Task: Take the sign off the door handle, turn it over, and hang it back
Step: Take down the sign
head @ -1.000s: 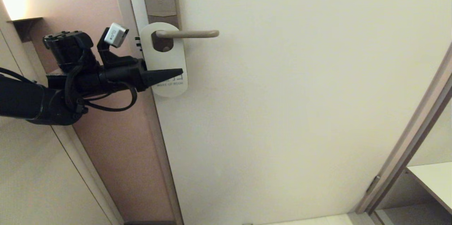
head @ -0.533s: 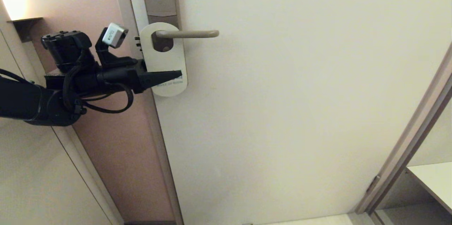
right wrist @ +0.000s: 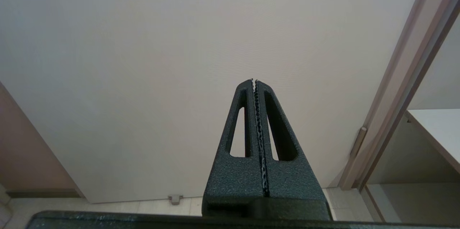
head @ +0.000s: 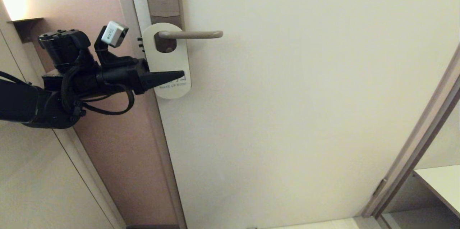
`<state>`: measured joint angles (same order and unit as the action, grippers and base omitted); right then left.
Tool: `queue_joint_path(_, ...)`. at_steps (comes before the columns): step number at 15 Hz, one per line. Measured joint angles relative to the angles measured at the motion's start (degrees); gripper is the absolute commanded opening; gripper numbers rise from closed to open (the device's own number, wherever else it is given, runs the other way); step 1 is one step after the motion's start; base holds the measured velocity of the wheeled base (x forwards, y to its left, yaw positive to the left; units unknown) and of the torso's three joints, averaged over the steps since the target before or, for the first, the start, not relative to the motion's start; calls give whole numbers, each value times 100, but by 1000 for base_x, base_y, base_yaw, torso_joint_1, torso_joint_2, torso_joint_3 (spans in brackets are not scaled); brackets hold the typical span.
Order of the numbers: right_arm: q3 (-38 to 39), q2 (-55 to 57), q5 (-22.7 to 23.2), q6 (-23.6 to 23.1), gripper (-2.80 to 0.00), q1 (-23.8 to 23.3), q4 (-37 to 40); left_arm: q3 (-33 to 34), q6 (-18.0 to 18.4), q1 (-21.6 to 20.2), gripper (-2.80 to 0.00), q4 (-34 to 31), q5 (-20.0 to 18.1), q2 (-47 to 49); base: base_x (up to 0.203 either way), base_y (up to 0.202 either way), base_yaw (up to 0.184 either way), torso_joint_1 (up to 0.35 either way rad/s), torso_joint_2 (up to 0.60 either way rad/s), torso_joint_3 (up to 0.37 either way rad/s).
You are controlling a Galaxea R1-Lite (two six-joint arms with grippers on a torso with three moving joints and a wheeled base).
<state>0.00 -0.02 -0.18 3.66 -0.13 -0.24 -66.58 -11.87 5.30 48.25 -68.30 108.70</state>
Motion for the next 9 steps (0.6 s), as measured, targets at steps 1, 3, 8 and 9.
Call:
queue_joint_path(1, 0, 0, 0, 0, -280, 0, 2, 30, -3, 4, -280, 78, 1, -7, 0, 0, 0, 0, 0, 0)
queue_joint_path(3, 0, 0, 0, 3, -280, 4, 0, 82, -17, 2, -280, 153, 3, -13, 0, 0, 0, 0, 0, 0)
queue_joint_path(8, 0, 0, 2, 0, -280, 4, 0, 141, -19, -3, -280, 155, 11, -78, 0, 0, 0, 0, 0, 0)
queue_joint_path(9, 0, 0, -1, 0, -280, 2, 1, 173, -19, -7, -280, 147, 12, -104, 0, 0, 0, 0, 0, 0)
